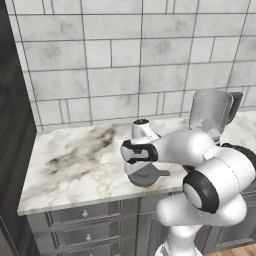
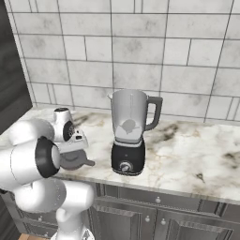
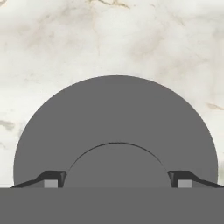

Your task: Open the blender lid, put the kiwi in the blender, close the lid, and start the blender.

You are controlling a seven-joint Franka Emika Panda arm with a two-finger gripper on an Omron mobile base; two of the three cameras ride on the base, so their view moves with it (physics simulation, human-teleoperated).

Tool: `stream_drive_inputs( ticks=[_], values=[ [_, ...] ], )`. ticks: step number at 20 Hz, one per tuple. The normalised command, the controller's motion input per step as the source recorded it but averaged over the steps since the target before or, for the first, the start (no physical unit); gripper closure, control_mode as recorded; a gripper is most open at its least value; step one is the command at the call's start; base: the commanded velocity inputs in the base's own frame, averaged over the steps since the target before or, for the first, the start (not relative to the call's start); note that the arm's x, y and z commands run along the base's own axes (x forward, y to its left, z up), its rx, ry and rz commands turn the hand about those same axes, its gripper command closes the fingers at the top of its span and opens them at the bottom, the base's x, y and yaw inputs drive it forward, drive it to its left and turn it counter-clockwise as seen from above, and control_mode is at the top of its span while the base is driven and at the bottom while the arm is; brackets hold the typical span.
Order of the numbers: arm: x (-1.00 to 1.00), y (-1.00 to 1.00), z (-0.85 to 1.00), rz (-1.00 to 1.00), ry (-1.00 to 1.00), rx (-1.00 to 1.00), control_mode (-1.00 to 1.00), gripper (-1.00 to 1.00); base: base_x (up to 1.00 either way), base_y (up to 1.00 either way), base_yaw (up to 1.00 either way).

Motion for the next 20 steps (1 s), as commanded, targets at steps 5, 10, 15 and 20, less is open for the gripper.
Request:
stream_drive_inputs(
  ticks=[5,10,15,20],
  values=[
    [0.00,-0.17,1.00,-0.04,-0.07,0.00,-1.00,1.00,0.00,0.00,0.00],
    [-0.02,-0.20,1.00,0.00,-0.13,-0.02,-1.00,1.00,0.00,0.00,0.00],
    [-0.05,-0.10,1.00,0.00,-0.12,-0.07,-1.00,1.00,0.00,0.00,0.00],
    [-0.09,-0.11,1.00,0.00,-0.10,-0.11,-1.00,1.00,0.00,0.00,0.00]
  ],
)
